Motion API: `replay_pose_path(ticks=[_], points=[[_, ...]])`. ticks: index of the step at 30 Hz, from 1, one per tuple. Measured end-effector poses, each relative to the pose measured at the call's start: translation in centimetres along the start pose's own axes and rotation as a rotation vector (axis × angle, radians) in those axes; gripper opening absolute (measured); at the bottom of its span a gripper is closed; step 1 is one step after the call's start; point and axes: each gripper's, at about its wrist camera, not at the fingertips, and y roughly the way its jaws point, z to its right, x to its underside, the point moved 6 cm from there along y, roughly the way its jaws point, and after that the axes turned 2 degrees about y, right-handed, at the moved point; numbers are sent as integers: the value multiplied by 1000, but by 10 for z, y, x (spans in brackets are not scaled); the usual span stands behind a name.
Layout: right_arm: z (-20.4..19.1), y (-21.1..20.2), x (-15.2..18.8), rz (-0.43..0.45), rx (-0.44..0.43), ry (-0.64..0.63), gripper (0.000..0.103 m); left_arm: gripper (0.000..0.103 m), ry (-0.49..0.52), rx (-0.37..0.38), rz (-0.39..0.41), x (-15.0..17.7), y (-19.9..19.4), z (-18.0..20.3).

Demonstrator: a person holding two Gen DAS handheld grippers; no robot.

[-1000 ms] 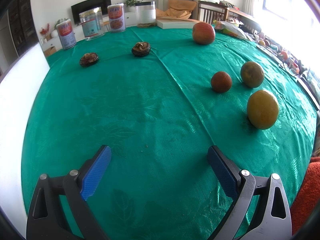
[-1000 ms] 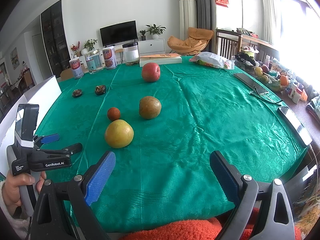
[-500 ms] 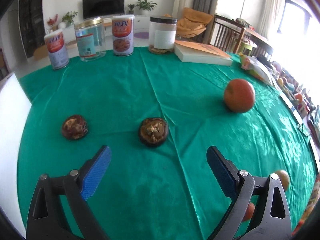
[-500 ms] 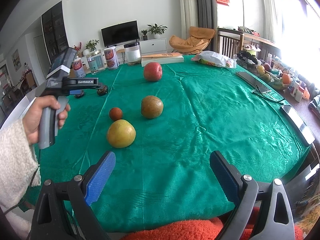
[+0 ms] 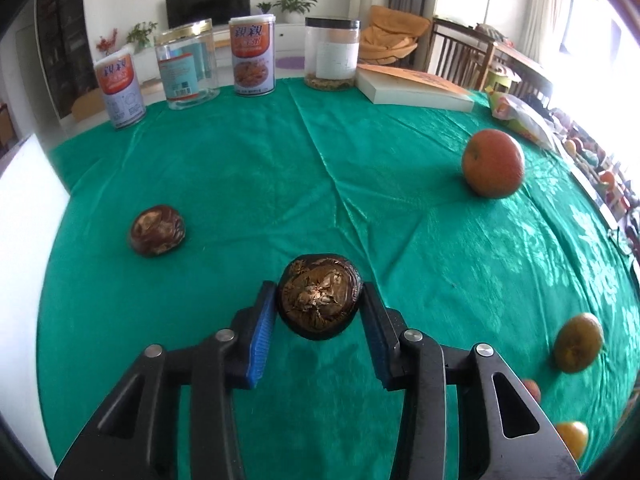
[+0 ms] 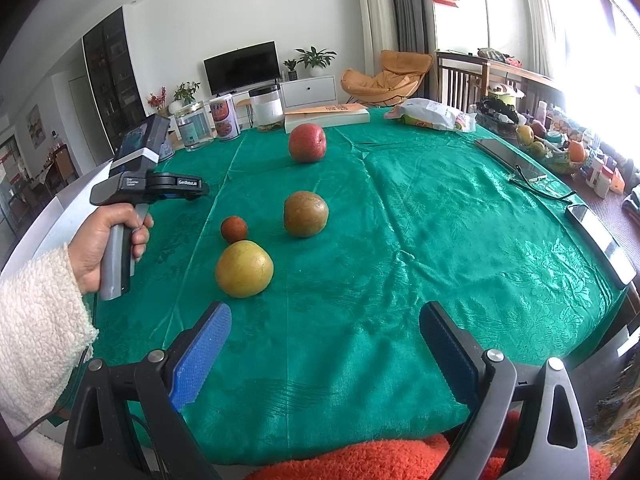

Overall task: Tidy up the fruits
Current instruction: 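Grasp a dark round dried fruit with the left tool while the right tool grasps a brown round fruit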

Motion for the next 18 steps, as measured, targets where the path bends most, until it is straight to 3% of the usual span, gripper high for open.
replay_pose_path(ticks=[7, 14, 18], points=[[0, -1, 1, -5, -2, 5, 95, 43, 56, 48, -20, 76, -76, 2], [5, 1, 3, -19, 1, 36, 95, 44, 89, 8, -38, 119, -84, -5], [10, 10, 1, -75, -26, 77, 95, 65, 64, 13, -28, 124, -82, -11]])
